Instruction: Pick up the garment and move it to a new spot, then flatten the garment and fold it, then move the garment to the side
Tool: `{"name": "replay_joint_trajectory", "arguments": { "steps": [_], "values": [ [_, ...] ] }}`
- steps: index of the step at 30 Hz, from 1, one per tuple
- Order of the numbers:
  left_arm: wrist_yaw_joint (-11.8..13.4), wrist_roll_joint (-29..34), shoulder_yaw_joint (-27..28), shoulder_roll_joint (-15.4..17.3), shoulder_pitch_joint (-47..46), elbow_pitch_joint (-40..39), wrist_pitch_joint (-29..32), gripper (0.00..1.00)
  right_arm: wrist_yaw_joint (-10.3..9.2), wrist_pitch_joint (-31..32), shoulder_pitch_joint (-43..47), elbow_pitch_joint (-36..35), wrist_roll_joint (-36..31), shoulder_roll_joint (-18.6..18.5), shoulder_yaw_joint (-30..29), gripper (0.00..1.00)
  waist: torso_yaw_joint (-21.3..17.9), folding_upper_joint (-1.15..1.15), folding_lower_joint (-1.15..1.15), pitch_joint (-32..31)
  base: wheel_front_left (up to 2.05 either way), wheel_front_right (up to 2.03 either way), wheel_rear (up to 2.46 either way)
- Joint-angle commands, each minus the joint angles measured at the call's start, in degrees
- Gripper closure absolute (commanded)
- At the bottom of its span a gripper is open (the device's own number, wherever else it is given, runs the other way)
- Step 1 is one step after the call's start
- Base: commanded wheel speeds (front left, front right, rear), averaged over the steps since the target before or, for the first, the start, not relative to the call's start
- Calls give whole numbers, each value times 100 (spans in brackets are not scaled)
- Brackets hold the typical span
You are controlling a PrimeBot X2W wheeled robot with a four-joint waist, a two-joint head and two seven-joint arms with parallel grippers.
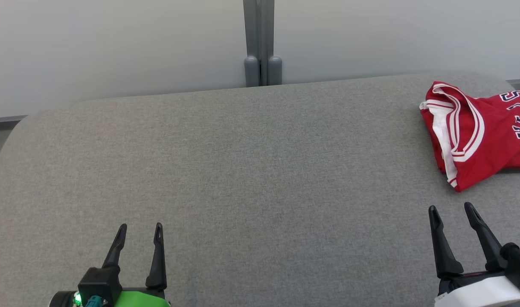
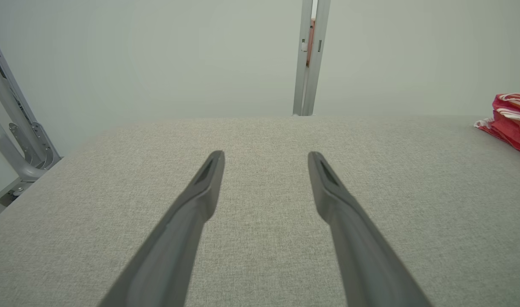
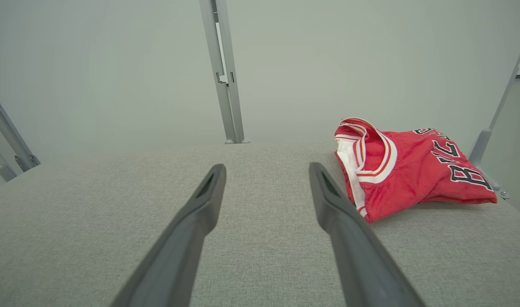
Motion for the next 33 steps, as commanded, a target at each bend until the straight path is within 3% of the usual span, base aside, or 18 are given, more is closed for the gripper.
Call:
{"name": "replay_joint_trajectory", "arguments": {
  "steps": [1, 17, 18, 21, 33],
  "values": [
    [-7, -48, -1, 19, 24, 20, -27, 0, -6, 16, 68, -41, -26, 8, -5, 0, 1, 0, 0, 5, 0, 0, 0],
    [-37, -17, 53, -17, -133, 181, -54, 0, -6, 7, -34, -19, 35, -39, -8, 0, 17, 0, 0, 56, 0, 0, 0],
    [-44, -11, 54, -24, -144, 184, -55, 100, -6, 19, -28, -21, 48, -38, 2, 100, 23, 0, 0, 55, 0, 0, 0],
    [-27, -37, 6, -68, 20, 301, 5, 100, 1, 19, -5, 124, 26, 6, 29, 100, 20, 0, 0, 56, 0, 0, 0],
    [-289, -1207, 356, -203, -125, 365, 294, 100, 0, 83, -321, 531, 1413, -35, 77, 100, 17, 0, 0, 55, 0, 0, 0]
  ]
}}
